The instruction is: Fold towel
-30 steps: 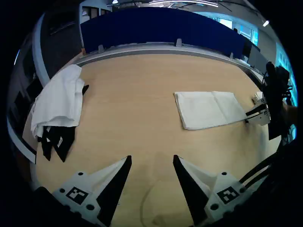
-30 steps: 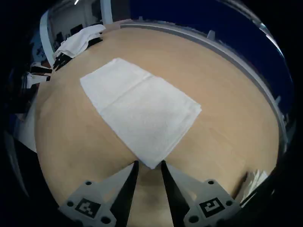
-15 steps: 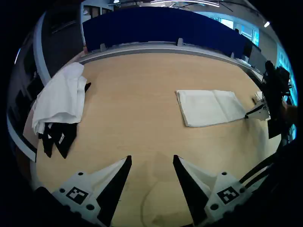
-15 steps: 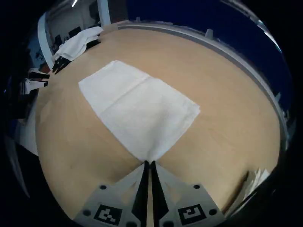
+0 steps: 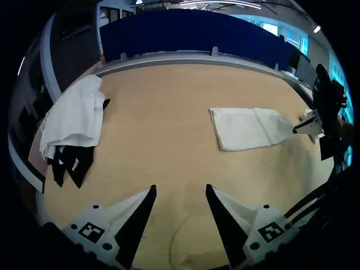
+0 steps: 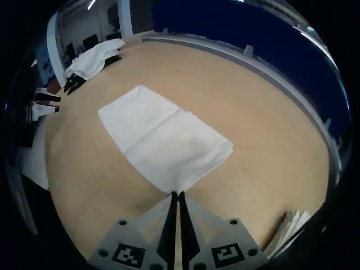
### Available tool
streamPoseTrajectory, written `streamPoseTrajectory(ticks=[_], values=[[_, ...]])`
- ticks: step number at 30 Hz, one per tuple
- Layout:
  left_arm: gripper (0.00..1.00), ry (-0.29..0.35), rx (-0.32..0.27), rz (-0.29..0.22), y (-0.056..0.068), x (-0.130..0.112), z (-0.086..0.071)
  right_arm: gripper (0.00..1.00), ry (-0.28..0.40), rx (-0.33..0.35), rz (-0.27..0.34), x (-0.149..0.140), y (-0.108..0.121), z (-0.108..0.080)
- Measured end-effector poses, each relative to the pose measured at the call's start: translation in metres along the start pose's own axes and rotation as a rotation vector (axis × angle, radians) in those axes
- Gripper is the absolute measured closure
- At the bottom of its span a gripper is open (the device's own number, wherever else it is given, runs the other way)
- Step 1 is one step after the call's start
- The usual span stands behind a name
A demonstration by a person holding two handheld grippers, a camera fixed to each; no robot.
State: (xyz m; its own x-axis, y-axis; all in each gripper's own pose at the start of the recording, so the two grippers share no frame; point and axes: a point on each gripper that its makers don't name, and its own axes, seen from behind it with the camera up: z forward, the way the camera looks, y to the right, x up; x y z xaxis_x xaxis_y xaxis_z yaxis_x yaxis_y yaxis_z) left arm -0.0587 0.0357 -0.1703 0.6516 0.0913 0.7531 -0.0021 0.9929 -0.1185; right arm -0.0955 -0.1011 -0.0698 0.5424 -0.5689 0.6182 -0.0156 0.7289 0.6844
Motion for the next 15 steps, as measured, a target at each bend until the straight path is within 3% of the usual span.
streamPoseTrajectory(ticks=[15], values=[[0.19, 0.019, 0.002, -0.008, -0.005, 0.002, -0.012, 0.96, 0.09, -0.01, -0.129, 0.073, -0.013, -0.02]])
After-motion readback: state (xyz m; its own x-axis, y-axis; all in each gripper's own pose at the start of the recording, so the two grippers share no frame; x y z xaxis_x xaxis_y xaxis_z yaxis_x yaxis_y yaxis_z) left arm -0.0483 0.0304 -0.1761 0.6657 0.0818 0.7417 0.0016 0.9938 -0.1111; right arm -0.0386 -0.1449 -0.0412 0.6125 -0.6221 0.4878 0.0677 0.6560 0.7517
